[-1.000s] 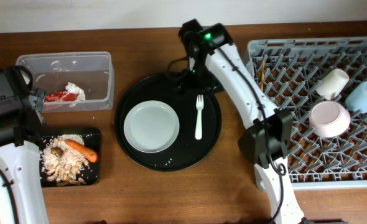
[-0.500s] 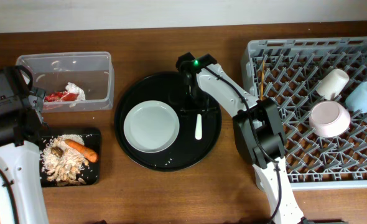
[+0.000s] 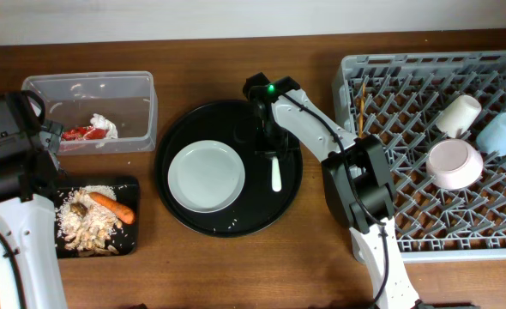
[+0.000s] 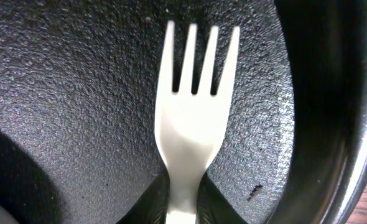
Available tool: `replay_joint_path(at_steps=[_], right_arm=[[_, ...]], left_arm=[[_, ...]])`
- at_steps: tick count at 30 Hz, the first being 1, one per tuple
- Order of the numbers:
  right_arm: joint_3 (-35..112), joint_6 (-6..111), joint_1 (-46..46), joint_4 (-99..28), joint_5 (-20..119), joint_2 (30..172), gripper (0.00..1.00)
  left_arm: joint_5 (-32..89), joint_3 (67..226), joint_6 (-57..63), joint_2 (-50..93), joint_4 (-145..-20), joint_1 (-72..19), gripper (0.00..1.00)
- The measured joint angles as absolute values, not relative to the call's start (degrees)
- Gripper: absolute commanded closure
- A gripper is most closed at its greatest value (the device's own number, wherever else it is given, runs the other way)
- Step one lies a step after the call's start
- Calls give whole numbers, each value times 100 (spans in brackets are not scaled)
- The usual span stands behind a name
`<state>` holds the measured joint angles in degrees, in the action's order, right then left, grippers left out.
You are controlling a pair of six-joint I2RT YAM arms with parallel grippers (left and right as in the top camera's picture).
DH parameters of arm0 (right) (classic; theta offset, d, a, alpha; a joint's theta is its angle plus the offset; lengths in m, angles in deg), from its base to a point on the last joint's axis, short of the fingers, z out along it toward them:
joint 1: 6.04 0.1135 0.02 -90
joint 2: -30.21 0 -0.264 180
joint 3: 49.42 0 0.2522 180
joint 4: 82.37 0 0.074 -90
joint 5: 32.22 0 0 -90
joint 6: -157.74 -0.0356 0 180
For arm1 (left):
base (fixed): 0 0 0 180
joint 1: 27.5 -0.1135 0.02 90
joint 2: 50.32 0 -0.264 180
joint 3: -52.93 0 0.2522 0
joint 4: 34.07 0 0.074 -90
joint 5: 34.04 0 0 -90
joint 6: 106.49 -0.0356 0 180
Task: Sort waste into correct bins and load items into the dishwasher rack
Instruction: 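Reach the right gripper back to the white plastic fork on the tray, then grasp the fork with the right gripper and insert it in the rack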
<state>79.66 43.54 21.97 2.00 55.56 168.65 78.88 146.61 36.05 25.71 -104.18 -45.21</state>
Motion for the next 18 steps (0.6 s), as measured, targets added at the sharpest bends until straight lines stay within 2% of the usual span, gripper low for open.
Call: replay_joint_path(at_steps=[3,12,18], right_arm=[[8050,4363,2197,407,5539,16869,96],[9304,4376,2092,1459,5524,16919,96],[11549,4944,1224,2726,5495,16956,95]], left_arm=[[7888,14661,3602,2571,-10418,-4521,1],[7888,14661,3602,2571,-10414,-4521,1],[7888,14661,3605,2571,-10418,-4521,1]])
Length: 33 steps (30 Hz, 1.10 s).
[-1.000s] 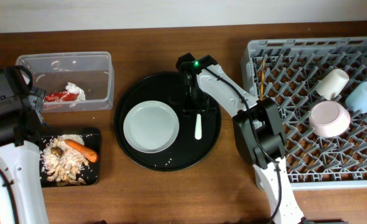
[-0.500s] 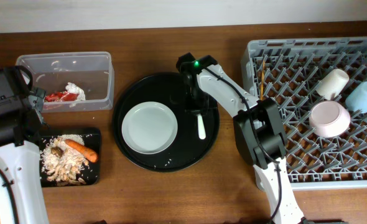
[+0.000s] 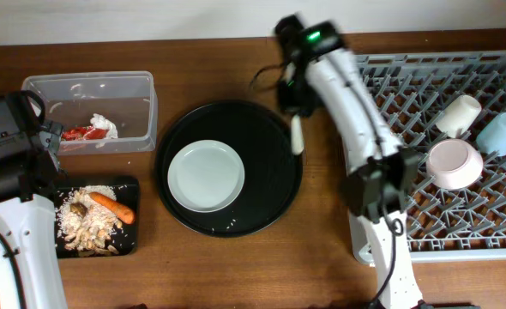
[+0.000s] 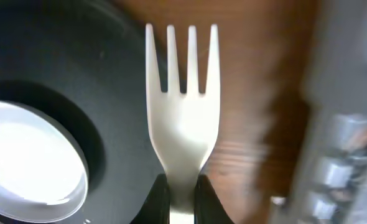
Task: Sort waste into correct bins and load items into the dishwasher rack
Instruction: 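Grasp the fork with the right gripper and insert it in the rack, then move the right gripper to the white plate and grasp its rim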
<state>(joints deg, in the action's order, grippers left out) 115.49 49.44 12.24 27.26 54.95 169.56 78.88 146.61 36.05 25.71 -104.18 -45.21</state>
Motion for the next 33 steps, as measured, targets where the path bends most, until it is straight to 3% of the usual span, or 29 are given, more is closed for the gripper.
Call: replay_joint_path(at_steps=[5,10,13,17,18,28,29,31,33], right_arm=[[12244,5833,-17,2838,5475,16930,94],[12078,6395,-704,2838,5497,16930,84],[11916,6583,-680,2823,5493,16930,79],[11632,6701,-636,2722,5495,16930,50],[11582,6716,-636,2720,5497,16930,47],[11389,6616,-256,2840,5233,16906,44],[11387,6609,-96,2838,5156,16889,41],[11387,6496,374,2838,4957,16834,18],[11383,6336,885,2834,4842,16803,13]], left_arm=[[7888,14661,3602,2571,-10418,-4521,1],[7888,14661,3602,2571,-10418,-4521,1],[7888,14661,3602,2571,-10418,-4521,1],[7888,14661,3605,2571,-10418,-4521,1],[7888,14661,3602,2571,-10418,-4521,1],[7888,14661,3602,2571,-10418,-4521,1],[7888,14661,3602,2571,-10418,-4521,1],[7888,14661,3605,2571,-10418,-4521,1],[7888,14661,3602,2571,-10418,-4521,1]])
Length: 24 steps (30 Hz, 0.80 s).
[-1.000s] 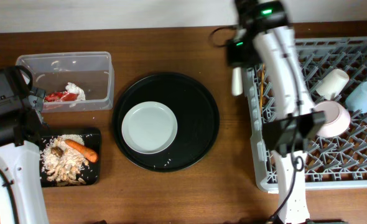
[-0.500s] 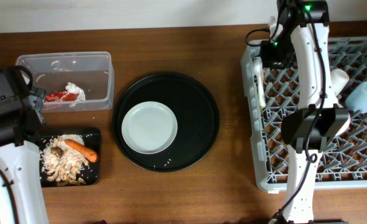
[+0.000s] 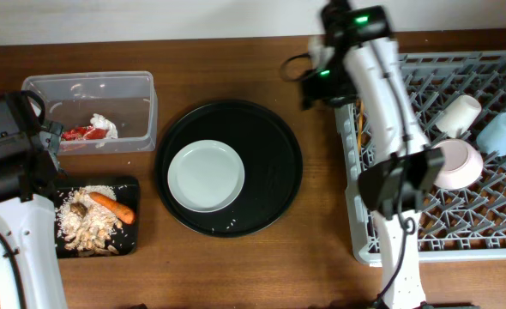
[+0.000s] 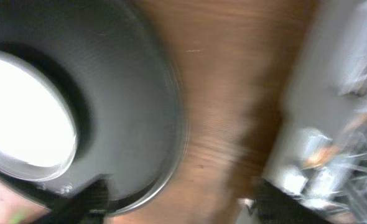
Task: Sort waste into correct bins and load items into the dishwasher rack
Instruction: 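Move the right gripper to the white plate and grasp its rim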
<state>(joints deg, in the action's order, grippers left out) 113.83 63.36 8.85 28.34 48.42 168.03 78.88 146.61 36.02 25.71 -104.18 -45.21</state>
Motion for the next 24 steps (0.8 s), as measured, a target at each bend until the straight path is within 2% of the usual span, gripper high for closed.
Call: replay_joint_path(at_steps=[2,5,8,19,22,24], right_arm=[[11315,6063,1567,2750,4743,16795,14],[10981,5482,2321,2431,4914,16795,30],[10216,4859,2909,1839,5242,16797,33],[8235,3993,3246,217,5434,16801,58],[7995,3930,3246,64,5436,16801,69],[7956,3906,3246,29,5436,16801,84]], left_arm=[[7888,14661,3605,2571,-10418,-4521,1],[7888,14661,3605,2571,-10418,-4521,1],[7888,14661,3605,2571,-10418,-4521,1],[7888,14661,3602,2571,-10418,-4521,1],[7888,14661,3605,2571,-10418,-4521,1],[7888,14661,3605,2571,-10418,-4521,1]])
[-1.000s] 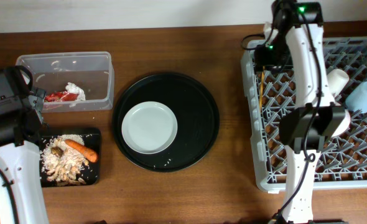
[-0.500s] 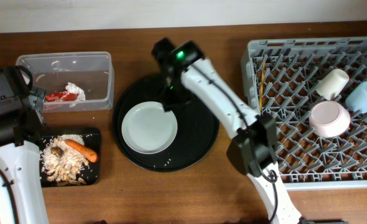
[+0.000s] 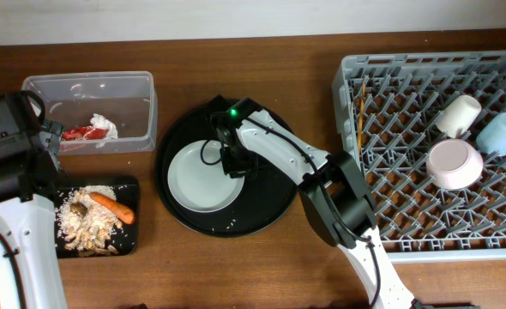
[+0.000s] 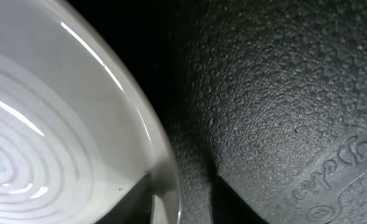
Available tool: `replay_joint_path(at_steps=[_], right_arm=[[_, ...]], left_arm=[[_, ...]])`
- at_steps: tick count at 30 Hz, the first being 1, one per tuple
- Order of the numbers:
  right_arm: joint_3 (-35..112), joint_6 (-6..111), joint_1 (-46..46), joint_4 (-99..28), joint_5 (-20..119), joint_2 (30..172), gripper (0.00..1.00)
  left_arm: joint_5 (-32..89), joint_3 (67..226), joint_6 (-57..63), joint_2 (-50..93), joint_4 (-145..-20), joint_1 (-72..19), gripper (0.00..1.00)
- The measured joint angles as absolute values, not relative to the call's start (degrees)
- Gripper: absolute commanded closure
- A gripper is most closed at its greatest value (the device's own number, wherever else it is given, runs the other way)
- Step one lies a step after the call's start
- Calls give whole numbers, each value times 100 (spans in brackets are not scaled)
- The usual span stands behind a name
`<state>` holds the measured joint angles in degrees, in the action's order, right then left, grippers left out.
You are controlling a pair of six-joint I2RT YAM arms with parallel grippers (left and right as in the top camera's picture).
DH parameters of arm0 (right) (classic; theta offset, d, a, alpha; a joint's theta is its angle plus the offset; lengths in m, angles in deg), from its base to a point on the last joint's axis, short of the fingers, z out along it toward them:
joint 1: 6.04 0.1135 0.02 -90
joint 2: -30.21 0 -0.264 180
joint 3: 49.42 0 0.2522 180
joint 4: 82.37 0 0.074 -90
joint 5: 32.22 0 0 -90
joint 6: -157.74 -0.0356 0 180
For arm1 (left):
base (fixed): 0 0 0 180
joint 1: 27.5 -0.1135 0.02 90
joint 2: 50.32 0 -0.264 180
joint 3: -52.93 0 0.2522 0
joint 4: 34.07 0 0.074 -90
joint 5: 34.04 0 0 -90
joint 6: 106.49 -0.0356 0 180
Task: Sort waste into correct bins and load items into the dishwasher rack
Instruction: 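Move the right gripper to the white plate and grasp its rim, then lift the white plate and carry it right into the rack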
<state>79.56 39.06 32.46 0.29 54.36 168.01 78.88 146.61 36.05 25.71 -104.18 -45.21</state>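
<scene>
A white plate lies in the middle of the round black tray. My right gripper is down at the plate's right rim. In the right wrist view the plate fills the left side and the pebbled tray the right. The right gripper is open, one finger over the plate and the other on the tray side, with the rim between them. My left arm stays at the left edge, and its fingers cannot be made out. The white fork does not show.
The grey dishwasher rack on the right holds a white cup, a pale blue cup and a pink bowl. A clear bin with a red wrapper stands at back left. A black food tray holds rice and a carrot.
My right gripper was up at the rack's left back corner, with no fork in its view. Now it is low on the black tray, astride the white plate's right rim.
First my right gripper was shut on the white fork lying on the black tray. Then it held the fork in the air near the tray's back right. Then it was at the rack's edge without the fork. Now it is at the plate's rim.
</scene>
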Motion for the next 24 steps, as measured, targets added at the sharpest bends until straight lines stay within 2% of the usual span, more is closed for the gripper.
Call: replay_joint_path(at_steps=[4,10,14,24], right_arm=[[7958,3770,3248,-17,5408,16795,96],[7984,3751,3235,34,5362,16749,96],[8340,3759,3145,652,5333,16725,96],[9604,4264,1773,1797,5473,15678,96]], left_arm=[[7888,14661,3602,2571,-10418,-4521,1],[7888,14661,3602,2571,-10418,-4521,1],[7888,14661,3602,2571,-10418,-4521,1],[7888,14661,3602,2571,-10418,-4521,1]])
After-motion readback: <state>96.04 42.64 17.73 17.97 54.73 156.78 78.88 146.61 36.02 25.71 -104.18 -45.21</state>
